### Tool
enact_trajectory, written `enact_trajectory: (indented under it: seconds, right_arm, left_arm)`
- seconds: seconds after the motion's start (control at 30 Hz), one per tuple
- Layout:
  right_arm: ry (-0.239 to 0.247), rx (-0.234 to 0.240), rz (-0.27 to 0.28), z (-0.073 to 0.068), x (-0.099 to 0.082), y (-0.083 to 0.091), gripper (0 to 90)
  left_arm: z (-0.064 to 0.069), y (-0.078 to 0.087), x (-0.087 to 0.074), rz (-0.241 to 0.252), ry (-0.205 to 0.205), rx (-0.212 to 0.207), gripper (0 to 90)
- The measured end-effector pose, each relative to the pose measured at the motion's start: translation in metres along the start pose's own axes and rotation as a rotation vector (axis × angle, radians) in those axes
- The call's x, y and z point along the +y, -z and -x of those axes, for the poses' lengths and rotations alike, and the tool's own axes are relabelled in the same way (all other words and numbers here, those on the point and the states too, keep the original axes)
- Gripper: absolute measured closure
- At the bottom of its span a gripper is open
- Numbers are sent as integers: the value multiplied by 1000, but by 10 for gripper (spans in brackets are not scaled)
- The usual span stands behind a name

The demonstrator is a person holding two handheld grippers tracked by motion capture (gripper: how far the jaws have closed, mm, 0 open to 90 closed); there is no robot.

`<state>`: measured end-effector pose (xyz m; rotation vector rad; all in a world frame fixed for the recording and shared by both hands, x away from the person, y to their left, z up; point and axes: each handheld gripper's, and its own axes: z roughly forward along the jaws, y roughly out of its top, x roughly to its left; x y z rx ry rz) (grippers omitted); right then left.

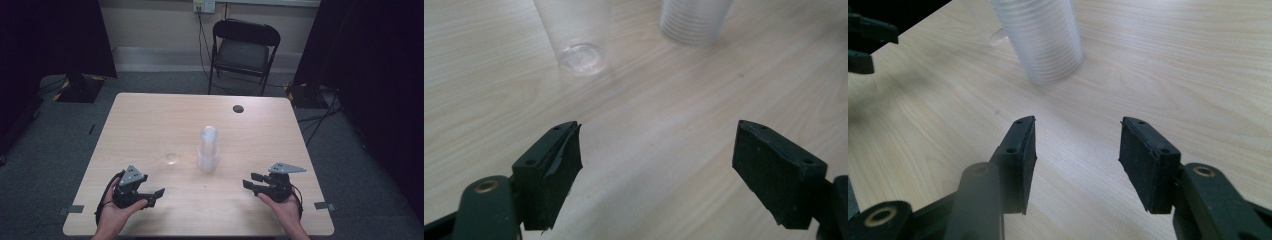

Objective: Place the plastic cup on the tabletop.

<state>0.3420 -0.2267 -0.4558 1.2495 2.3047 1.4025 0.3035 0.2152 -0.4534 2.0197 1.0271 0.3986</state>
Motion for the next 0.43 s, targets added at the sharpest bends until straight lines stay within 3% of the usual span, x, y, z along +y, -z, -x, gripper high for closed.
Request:
enact_trajectory:
  seconds: [0.1,0.3,0.43]
  right_arm:
    - [3,-7,-1,0,-1,0,489]
    - [24,-29,-4,-1,-4,-1,476]
    - [29,-40,-14,1,-6,-3,454]
  left_arm:
    - [1,-2,-11,1,-7,6,190]
    - [-4,-8,-18,-26,36,-6,190]
    - [-2,-8,-16,-19,2,-5,190]
